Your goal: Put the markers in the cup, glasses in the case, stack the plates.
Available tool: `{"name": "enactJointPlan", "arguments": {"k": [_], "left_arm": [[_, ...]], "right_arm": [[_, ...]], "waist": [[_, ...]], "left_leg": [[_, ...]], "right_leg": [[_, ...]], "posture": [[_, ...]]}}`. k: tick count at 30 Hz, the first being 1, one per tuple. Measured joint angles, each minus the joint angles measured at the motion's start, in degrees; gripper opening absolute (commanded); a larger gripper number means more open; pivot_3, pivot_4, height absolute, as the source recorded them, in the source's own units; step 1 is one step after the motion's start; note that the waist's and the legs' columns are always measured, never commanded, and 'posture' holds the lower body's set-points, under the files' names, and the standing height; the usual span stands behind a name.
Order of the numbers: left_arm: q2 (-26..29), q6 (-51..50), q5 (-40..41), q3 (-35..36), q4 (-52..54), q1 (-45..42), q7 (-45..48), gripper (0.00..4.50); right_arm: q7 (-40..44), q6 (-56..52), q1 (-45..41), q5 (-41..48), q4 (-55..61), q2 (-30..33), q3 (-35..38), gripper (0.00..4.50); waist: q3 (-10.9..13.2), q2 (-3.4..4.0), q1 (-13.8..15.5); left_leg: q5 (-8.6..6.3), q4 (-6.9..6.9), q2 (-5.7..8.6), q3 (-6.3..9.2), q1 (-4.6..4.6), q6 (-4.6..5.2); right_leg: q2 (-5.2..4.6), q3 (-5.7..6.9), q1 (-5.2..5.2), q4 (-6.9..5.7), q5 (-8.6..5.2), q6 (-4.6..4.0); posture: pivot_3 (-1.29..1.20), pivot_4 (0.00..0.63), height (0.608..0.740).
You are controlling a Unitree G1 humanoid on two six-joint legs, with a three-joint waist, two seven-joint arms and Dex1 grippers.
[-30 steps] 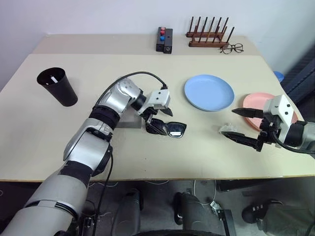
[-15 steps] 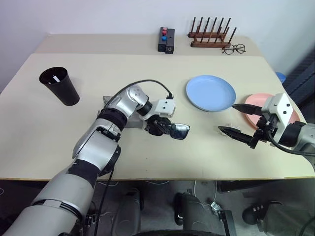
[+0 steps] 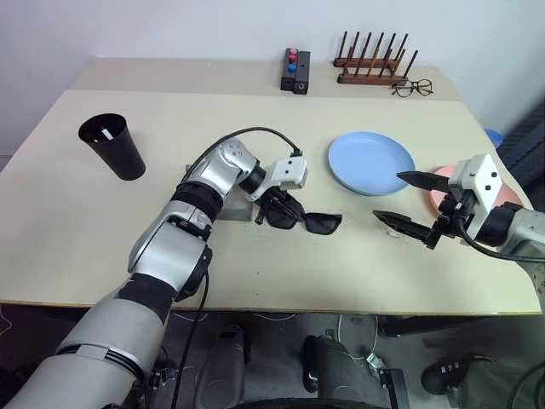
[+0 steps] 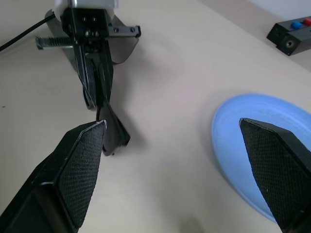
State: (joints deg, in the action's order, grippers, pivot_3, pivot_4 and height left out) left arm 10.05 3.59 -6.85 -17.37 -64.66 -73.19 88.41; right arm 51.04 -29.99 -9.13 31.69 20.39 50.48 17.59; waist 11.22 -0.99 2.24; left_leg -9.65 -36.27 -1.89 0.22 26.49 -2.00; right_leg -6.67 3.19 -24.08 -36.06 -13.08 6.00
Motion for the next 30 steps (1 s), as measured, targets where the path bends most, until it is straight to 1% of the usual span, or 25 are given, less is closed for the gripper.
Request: {"name": "enactJointPlan", "arguments": {"k": [5,8,11,13,18,22,26,30], "left_arm": [[1.1,-6.1,3.6,3.8,1.0,-5.0,2.0,0.0],[2.8,-6.6,3.8,4.8,1.9,-6.3,2.4,0.0],[6.4,-6.7,3.9,4.2,2.0,-6.4,3.4,0.0],[9.3,-6.7,4.4,2.4,2.1,-6.4,3.8,0.0],[19.1,-6.3,7.7,-5.2,3.9,-6.5,3.9,0.0],[25.9,-2.2,9.2,-11.3,3.9,-6.4,3.9,0.0],[29.2,2.5,9.9,-15.1,1.9,-5.0,3.9,0.0],[29.5,7.7,11.3,-15.4,-0.9,-2.0,3.9,0.0]], "right_arm": [[0.0,0.9,-1.5,-0.6,-1.1,-0.4,-1.7,4.5],[0.0,1.6,-2.1,-1.1,-2.2,-0.5,-2.0,4.5],[0.1,1.9,-2.9,-1.2,-2.6,-0.9,-2.9,4.5],[0.1,1.9,-3.0,-1.2,-2.9,-1.0,-3.3,4.5],[0.2,2.3,-3.3,-1.2,-3.2,-1.1,-3.6,4.5],[0.6,2.5,-4.2,-1.2,-3.9,-1.2,-4.2,4.5],[1.2,2.6,-5.7,-1.1,-4.3,-1.6,-4.7,4.5],[1.9,2.5,-6.3,-0.4,-4.4,-2.3,-5.1,4.5]], "waist": [[0.0,0.01,-0.1],[0.0,0.01,-0.2],[0.0,0.02,-0.4],[0.0,0.03,-0.3],[0.0,0.03,-0.2],[0.0,0.04,-0.1],[0.0,0.04,-0.1],[0.0,0.02,0.0]], "left_leg": [[0.0,0.06,0.0,0.0,-0.01,0.01],[0.0,0.09,-0.01,-0.01,-0.03,0.01],[0.0,0.09,-0.01,-0.01,-0.02,0.01],[0.0,0.1,-0.01,-0.01,-0.01,0.01],[0.0,0.1,-0.02,-0.02,0.01,0.0],[-0.01,0.09,-0.02,-0.03,0.04,0.0],[-0.01,0.1,-0.02,-0.04,0.04,0.0],[-0.01,0.07,-0.02,-0.04,0.13,0.0]], "right_leg": [[0.0,0.0,-0.03,0.0,-0.01,0.02],[0.01,0.0,-0.05,-0.01,-0.01,0.02],[0.02,-0.01,-0.09,-0.02,-0.01,0.01],[0.02,-0.01,-0.09,-0.02,-0.01,0.01],[0.02,-0.02,-0.12,-0.02,-0.01,0.01],[0.01,-0.02,-0.13,0.0,-0.02,0.0],[0.0,-0.02,-0.14,0.01,-0.02,-0.01],[0.0,-0.01,-0.21,0.0,-0.01,-0.01]], "posture": [[0.0,0.15,0.74],[0.0,0.15,0.74],[0.0,0.15,0.74],[0.0,0.15,0.74],[0.0,0.15,0.74],[0.0,0.15,0.74],[0.0,0.15,0.74],[0.0,0.15,0.74]]}}
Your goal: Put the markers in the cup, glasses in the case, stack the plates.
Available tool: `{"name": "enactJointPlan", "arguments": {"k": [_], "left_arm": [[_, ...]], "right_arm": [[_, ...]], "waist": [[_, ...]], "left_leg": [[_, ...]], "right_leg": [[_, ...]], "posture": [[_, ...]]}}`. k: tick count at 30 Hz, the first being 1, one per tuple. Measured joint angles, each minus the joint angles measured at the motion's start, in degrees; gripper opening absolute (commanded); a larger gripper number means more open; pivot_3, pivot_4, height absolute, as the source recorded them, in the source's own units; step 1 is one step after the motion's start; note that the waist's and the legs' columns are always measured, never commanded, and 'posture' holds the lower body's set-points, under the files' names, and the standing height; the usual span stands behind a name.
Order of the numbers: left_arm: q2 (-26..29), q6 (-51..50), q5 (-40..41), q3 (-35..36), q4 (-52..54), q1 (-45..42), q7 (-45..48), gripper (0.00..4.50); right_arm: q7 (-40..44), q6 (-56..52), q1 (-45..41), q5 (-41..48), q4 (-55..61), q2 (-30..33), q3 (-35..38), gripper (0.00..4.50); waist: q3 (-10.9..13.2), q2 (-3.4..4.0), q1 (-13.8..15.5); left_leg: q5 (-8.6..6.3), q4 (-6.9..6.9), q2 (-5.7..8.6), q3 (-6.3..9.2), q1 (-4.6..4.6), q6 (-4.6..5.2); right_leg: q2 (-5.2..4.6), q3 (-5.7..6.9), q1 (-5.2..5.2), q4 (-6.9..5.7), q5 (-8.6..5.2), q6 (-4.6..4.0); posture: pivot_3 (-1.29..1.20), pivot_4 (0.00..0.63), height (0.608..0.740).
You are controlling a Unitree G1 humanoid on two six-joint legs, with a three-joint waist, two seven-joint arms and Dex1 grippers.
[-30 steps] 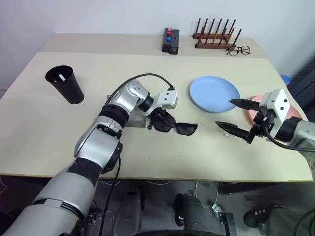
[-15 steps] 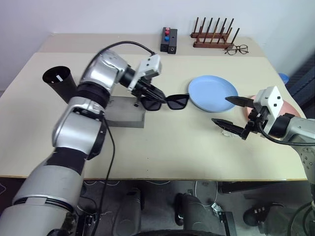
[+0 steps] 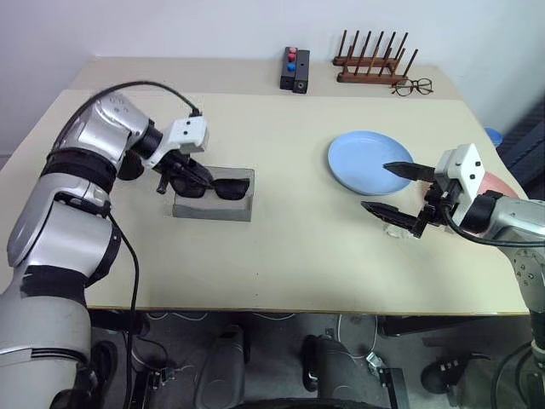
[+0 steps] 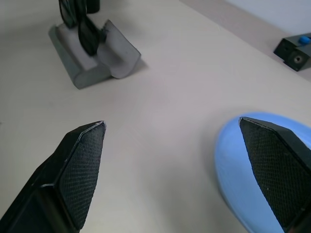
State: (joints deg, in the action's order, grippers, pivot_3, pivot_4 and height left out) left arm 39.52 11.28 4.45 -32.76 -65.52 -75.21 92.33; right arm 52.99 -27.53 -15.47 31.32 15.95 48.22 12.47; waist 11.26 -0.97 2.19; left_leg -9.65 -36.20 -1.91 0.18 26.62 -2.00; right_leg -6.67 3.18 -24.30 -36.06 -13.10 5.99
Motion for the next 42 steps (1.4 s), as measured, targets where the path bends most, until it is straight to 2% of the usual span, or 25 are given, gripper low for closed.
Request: {"name": "enactJointPlan", "arguments": {"k": [10,21,24,30,42], "left_arm": [[-0.5,10.3,0.8,5.0,-5.6,3.9,0.0,0.0],[-2.5,10.2,-0.5,7.3,-6.6,4.9,0.0,0.0],[-2.8,9.1,-1.0,7.1,-7.4,5.4,0.0,1.3],[-2.8,7.7,-1.5,7.1,-7.6,5.4,0.0,4.42],[-3.9,9.6,-2.6,10.2,-7.6,5.4,0.0,4.47]], "right_arm": [[0.2,-0.1,-0.5,0.5,0.0,-0.1,-0.4,4.5],[-0.2,-1.1,-0.2,0.9,0.9,-0.1,-0.3,4.5],[-0.4,-1.7,0.0,0.9,1.0,0.0,-0.2,4.5],[-0.6,-2.1,0.7,1.0,1.7,0.1,-0.2,4.5],[-0.8,-2.1,0.8,0.9,1.7,0.1,-0.2,4.5]], "waist": [[0.0,0.0,-0.1],[0.0,0.0,-0.1],[0.0,0.0,-0.1],[0.0,0.0,0.0],[0.0,0.0,0.0]], "left_leg": [[0.0,0.0,0.0,-0.02,-0.02,0.0],[0.0,0.0,0.0,-0.03,-0.03,0.0],[0.0,0.0,-0.01,-0.02,-0.03,0.0],[0.0,-0.01,0.0,-0.02,-0.02,0.0],[0.0,-0.02,0.0,-0.02,-0.02,0.0]], "right_leg": [[0.0,0.0,-0.01,-0.04,0.01,0.02],[0.0,0.0,0.0,-0.04,0.01,0.02],[0.01,0.0,0.0,-0.07,0.02,0.02],[0.01,0.0,0.0,-0.06,0.01,0.02],[0.01,0.0,0.0,-0.06,0.02,0.02]], "posture": [[0.0,0.15,0.74],[0.0,0.15,0.74],[0.0,0.15,0.74],[0.0,0.15,0.74],[0.0,0.15,0.74]]}}
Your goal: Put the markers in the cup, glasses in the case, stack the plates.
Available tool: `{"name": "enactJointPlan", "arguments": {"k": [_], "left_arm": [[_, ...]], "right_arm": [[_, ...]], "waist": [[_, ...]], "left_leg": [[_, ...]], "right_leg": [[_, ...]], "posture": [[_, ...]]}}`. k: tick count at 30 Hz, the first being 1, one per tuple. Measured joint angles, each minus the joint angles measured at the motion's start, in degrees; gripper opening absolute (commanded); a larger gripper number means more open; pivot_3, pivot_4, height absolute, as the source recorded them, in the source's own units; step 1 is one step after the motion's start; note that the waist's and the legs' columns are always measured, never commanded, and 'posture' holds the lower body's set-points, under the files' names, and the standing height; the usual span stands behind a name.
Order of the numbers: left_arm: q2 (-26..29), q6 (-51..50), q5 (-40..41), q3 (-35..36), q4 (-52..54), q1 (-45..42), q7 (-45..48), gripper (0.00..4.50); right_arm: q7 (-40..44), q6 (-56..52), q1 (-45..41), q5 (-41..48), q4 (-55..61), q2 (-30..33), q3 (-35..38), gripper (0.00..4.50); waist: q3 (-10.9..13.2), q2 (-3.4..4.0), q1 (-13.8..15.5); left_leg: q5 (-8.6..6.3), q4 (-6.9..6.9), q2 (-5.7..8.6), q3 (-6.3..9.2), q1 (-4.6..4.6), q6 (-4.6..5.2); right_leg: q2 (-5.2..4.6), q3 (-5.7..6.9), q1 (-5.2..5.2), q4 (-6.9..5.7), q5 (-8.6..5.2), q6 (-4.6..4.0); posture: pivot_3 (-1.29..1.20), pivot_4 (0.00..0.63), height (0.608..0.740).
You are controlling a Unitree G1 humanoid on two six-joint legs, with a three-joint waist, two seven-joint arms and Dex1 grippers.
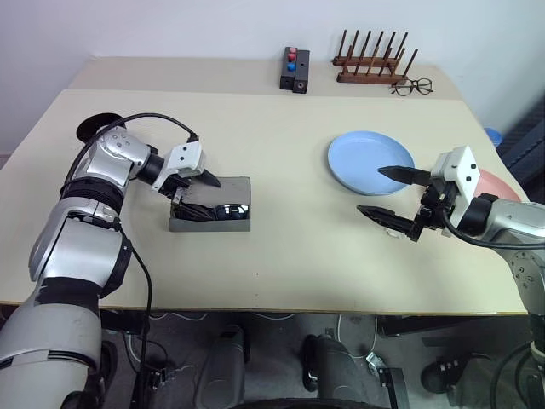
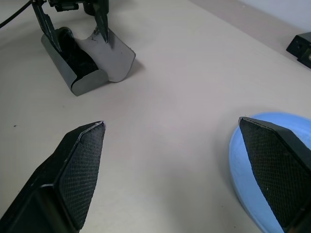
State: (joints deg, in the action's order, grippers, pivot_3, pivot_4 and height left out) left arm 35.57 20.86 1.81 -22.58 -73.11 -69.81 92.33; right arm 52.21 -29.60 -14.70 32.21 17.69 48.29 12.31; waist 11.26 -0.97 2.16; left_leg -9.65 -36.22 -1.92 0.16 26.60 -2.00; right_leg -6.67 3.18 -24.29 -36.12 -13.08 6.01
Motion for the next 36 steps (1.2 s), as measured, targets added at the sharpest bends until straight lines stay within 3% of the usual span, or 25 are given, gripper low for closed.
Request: {"name": "enactJointPlan", "arguments": {"k": [8,12,15,22,29,36], "left_arm": [[0.0,0.4,-0.7,3.2,-0.1,-1.3,-0.5,4.47],[0.1,-9.0,-1.3,7.7,-1.3,-7.2,-9.1,4.47],[0.4,-13.0,-1.3,10.8,-0.9,-9.7,-13.8,3.67],[0.9,-13.7,-8.1,10.7,-1.8,-6.7,-26.6,0.06],[0.1,-9.3,-16.0,8.0,-2.4,-2.4,-39.7,0.06],[-1.8,-8.8,-20.0,6.6,-3.3,-0.9,-43.2,0.06]], "right_arm": [[0.0,0.0,-0.2,-0.1,0.0,0.0,0.0,4.5],[-0.1,0.0,-1.4,0.7,0.0,-0.7,-0.1,4.5],[-0.4,-0.1,-1.9,1.7,0.3,-2.5,-0.3,4.5],[-1.2,0.0,-4.2,1.3,0.5,-3.8,-3.0,4.5],[-1.1,0.0,-4.5,0.5,0.1,-3.8,-3.2,4.5],[-1.3,-0.1,-4.3,0.4,0.3,-3.8,-3.2,4.5]], "waist": [[0.0,0.0,0.0],[0.0,-0.04,0.0],[0.0,-0.02,0.0],[0.0,0.0,-0.6],[0.0,-0.01,0.1],[0.0,-0.02,0.1]], "left_leg": [[0.0,0.0,0.0,0.0,0.01,0.0],[0.0,-0.02,0.0,0.01,0.02,0.0],[0.0,0.04,0.0,0.01,-0.04,0.0],[0.0,0.04,-0.01,0.0,-0.06,0.0],[0.0,0.04,0.0,-0.03,-0.05,-0.01],[0.0,0.03,0.0,-0.03,-0.04,-0.01]], "right_leg": [[0.0,0.0,0.0,-0.01,0.01,0.02],[0.0,0.01,0.0,0.0,0.06,0.14],[0.0,0.0,0.02,-0.01,0.09,0.19],[0.03,0.0,0.01,-0.05,0.1,0.21],[0.02,0.0,0.01,-0.03,0.11,0.21],[0.03,0.0,0.01,-0.03,0.11,0.21]], "posture": [[0.0,0.15,0.74],[0.0,0.15,0.74],[0.0,0.15,0.74],[0.0,0.15,0.74],[0.0,0.15,0.74],[0.0,0.15,0.74]]}}
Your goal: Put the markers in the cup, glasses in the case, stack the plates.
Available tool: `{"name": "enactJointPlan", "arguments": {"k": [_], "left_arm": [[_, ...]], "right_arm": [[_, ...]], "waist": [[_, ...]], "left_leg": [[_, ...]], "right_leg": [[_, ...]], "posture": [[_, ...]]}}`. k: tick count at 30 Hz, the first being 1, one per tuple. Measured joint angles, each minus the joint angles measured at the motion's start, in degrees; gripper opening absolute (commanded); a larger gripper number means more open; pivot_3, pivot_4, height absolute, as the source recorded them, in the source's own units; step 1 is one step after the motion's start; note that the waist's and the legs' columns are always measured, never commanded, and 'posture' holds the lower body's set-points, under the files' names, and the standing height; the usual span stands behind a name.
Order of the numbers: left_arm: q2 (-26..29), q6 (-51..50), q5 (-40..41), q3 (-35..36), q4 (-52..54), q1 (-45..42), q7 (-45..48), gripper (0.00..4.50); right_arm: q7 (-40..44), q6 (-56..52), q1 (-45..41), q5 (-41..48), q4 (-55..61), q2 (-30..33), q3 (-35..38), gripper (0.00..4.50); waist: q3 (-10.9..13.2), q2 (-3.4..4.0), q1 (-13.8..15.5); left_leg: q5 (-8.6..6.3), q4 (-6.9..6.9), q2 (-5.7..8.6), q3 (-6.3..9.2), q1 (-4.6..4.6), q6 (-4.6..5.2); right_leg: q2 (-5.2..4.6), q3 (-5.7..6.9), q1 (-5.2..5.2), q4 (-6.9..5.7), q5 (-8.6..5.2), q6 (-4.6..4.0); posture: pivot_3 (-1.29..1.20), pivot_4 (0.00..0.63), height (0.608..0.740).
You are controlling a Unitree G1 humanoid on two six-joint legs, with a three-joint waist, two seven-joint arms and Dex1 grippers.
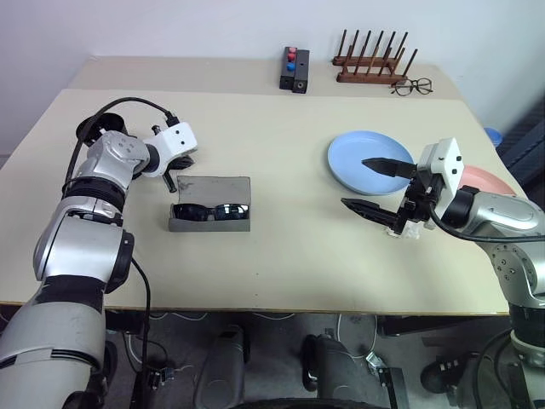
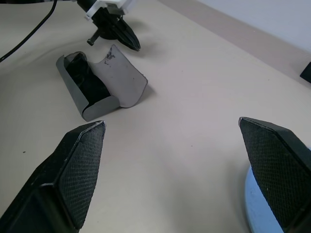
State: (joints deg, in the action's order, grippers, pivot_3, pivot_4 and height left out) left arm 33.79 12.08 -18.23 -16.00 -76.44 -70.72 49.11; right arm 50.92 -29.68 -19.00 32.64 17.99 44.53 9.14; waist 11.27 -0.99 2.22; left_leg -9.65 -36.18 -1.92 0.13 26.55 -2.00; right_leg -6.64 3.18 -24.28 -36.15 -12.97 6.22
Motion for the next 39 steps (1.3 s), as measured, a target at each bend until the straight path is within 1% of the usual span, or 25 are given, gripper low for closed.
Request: {"name": "enactJointPlan", "arguments": {"k": [3,11,15,19,21,23,33,36,39], "left_arm": [[-0.3,-0.8,0.1,0.5,0.0,0.0,2.4,0.06],[0.0,-5.8,1.8,3.7,0.0,-1.1,16.7,0.06],[0.7,-7.0,2.1,3.9,0.0,-1.5,22.1,0.06],[1.2,-8.2,2.6,4.5,0.0,-1.5,25.5,0.06],[1.6,-8.3,3.5,4.8,0.2,-1.5,30.8,0.06],[1.8,-8.8,4.1,5.5,0.7,-1.5,33.2,0.06],[2.6,-7.7,5.5,5.5,7.0,-0.5,42.3,0.06],[3.2,-7.9,6.7,5.1,9.3,1.4,43.1,0.06],[3.8,-9.3,9.4,2.6,13.0,3.6,43.2,0.06]], "right_arm": [[-0.4,-0.1,0.4,0.0,0.5,0.0,0.0,4.5],[-1.5,-0.3,1.1,0.0,1.0,0.0,0.1,4.5],[-1.5,-0.3,1.0,0.0,0.9,0.0,0.1,4.5],[-1.6,-0.3,1.0,-0.2,0.9,0.0,0.1,4.5],[-1.7,-0.2,1.0,-0.4,0.9,0.0,0.1,4.5],[-1.7,-0.2,1.0,-0.4,0.9,0.0,0.1,4.5],[-1.7,0.1,1.0,-0.9,0.8,0.0,0.1,4.5],[-1.7,0.2,1.0,-1.0,0.7,0.0,0.1,4.5],[-1.7,0.3,1.0,-1.2,0.3,0.0,0.1,4.5]], "waist": [[0.0,0.0,0.0],[0.0,0.0,-0.1],[0.0,0.0,-0.1],[0.0,0.0,-0.1],[0.0,0.0,-0.1],[0.0,0.0,-0.1],[0.0,0.0,-0.1],[0.0,0.01,-0.2],[0.0,0.01,-0.2]], "left_leg": [[0.0,0.0,0.0,0.0,0.0,0.0],[0.0,0.0,0.0,-0.01,-0.01,0.0],[0.0,0.0,0.0,-0.01,0.0,0.0],[0.0,0.01,-0.01,0.0,-0.01,0.0],[0.0,0.0,-0.01,0.0,-0.01,0.0],[0.0,0.0,-0.01,0.0,-0.01,0.0],[0.0,0.0,-0.01,0.0,-0.01,0.0],[0.0,0.01,-0.02,0.01,-0.01,0.0],[0.0,0.0,-0.02,0.01,-0.01,0.01]], "right_leg": [[0.0,0.0,0.0,0.0,0.0,0.0],[0.0,0.0,0.0,0.0,-0.01,-0.01],[0.0,0.0,0.0,0.0,-0.01,-0.01],[0.0,0.0,0.0,0.0,-0.01,-0.02],[0.0,0.0,0.0,0.0,-0.01,-0.02],[0.0,0.0,0.0,0.0,-0.01,-0.03],[0.0,0.0,0.0,0.0,-0.01,-0.03],[0.0,0.0,0.0,-0.02,-0.01,-0.03],[0.0,-0.01,0.0,-0.02,-0.01,-0.03]], "posture": [[0.0,0.15,0.74],[0.0,0.15,0.74],[0.0,0.15,0.74],[0.0,0.15,0.74],[0.0,0.15,0.74],[0.0,0.15,0.74],[0.0,0.15,0.74],[0.0,0.15,0.74],[0.0,0.15,0.74]]}}
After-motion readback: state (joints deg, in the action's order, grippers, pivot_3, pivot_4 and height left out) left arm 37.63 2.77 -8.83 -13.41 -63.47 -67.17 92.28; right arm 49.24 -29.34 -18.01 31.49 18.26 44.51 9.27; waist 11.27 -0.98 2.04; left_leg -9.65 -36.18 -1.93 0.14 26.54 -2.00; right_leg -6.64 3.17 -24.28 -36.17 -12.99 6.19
